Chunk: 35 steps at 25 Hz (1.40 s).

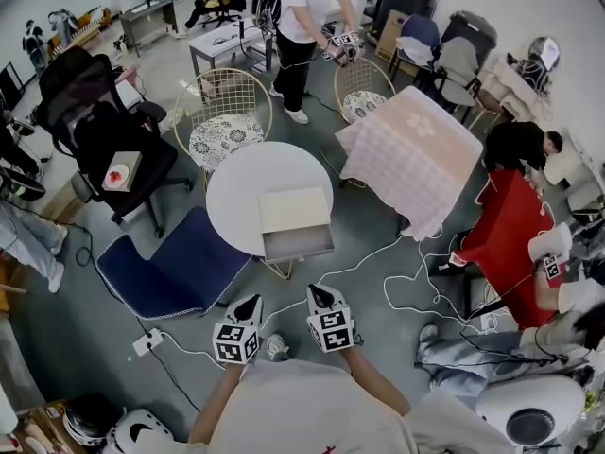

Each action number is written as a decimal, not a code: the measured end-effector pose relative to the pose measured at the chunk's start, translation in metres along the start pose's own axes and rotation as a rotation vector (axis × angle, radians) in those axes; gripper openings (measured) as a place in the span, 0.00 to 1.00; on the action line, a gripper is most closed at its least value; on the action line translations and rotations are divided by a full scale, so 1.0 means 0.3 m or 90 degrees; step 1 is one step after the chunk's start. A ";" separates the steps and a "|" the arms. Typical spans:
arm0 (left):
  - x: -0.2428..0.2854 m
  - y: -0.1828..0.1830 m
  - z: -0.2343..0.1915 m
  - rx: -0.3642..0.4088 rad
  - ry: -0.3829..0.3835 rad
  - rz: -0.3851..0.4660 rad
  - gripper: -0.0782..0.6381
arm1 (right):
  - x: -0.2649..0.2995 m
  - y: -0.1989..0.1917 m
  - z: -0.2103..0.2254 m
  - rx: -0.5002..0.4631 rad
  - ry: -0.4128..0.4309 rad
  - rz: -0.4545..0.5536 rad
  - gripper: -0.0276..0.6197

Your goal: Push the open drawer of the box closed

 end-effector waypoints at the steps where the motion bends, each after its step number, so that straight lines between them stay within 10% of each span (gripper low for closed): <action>1: 0.006 0.006 -0.010 0.000 -0.002 -0.002 0.13 | 0.009 0.005 0.001 0.002 -0.003 -0.001 0.07; 35: 0.143 -0.060 0.074 -0.042 0.058 -0.050 0.13 | 0.055 -0.163 0.139 0.045 0.051 -0.070 0.07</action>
Point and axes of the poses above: the fingertips, and each gripper's own axes: x forward along the fingers, z to its right, y out of its top, the point moved 7 cm from there along -x, backward along the fingers, and after that the axes turned 8 degrees about -x, right-handed, at the moved point
